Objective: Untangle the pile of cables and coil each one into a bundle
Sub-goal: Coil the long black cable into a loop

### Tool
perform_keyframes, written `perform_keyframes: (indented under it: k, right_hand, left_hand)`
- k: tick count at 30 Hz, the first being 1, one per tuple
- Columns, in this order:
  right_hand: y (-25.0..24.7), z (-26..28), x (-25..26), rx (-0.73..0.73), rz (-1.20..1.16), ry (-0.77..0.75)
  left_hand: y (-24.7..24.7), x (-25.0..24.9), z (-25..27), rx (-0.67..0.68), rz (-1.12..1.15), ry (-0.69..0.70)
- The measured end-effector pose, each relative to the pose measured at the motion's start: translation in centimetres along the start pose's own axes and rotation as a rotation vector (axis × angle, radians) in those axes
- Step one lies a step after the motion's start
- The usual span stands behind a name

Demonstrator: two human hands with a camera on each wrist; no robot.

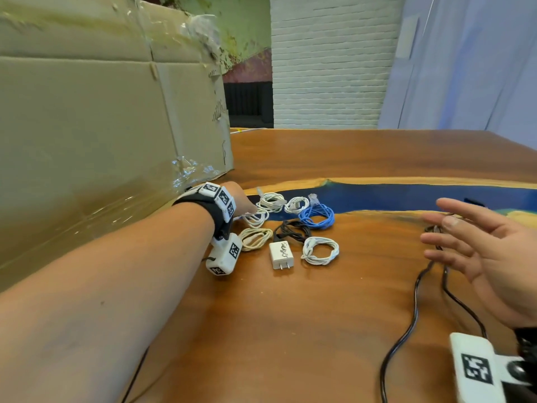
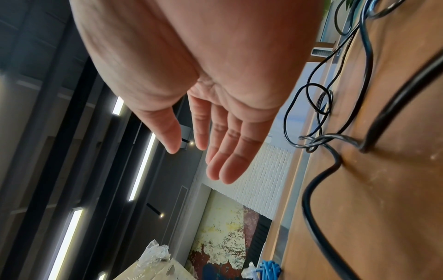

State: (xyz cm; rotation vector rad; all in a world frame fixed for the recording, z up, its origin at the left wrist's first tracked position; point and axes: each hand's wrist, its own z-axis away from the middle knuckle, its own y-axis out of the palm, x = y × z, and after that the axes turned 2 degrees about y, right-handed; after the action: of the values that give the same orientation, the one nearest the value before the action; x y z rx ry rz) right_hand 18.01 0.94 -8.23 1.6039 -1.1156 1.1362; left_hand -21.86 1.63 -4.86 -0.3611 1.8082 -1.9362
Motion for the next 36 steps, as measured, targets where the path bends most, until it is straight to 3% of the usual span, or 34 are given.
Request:
perform_keyframes:
  k: [4,9,11,15,17,22,25,29,31,33,36]
  right_hand:
    - [-1.1,-0.4,0.6,-0.065,0.008,0.018]
    - [-4.1,-1.7,0.4,-0.257,0.101,0.088]
    - [-5.2,-2.0,0.2,-0.300,0.179,0.110]
    - [-6.6,-2.1,0.0,-0.334,0.343,0.124]
    - [-7.0,-2.0,-0.2,-0.278,0.504,0.136]
    - [-6.6,-1.3,-0.1,0.155,0.833,0.365]
    - [-7.0,-1.1,0.3,0.176,0.885,0.358]
    - [-7.3,-0.8,0.6,0.137,0.854,0.356]
    - [-7.2,-0.7,1.0,0.141,0.896,0.313]
    - [-7.2,-0.7,1.1,0.118,0.882,0.300]
    - [-7.5,-1.1,0.9,-0.116,0.713,0.265]
  left_hand:
    - [-0.5,-2.4,0.0,-0.081,-0.028,0.050]
    - [-1.3,-9.7,4.7,-0.127,0.044,0.352]
    - [-1.1,-13.1,7.3,-0.064,0.076,0.485]
    - [0.9,-18.9,11.1,0.279,0.004,0.681]
    - [2.5,-21.1,12.3,0.372,-0.083,0.704]
    - [5.4,-23.7,13.4,0.388,-0.139,0.728]
    - [4.6,-23.0,12.3,0.252,0.135,0.720]
    - [2.2,-20.5,10.6,0.038,0.925,0.620]
    - [1.3,-19.3,10.7,-0.026,1.203,0.559]
    - [1.2,-18.3,11.0,-0.034,1.357,0.533]
    - [2.2,-17.8,11.6,-0.025,1.475,0.552]
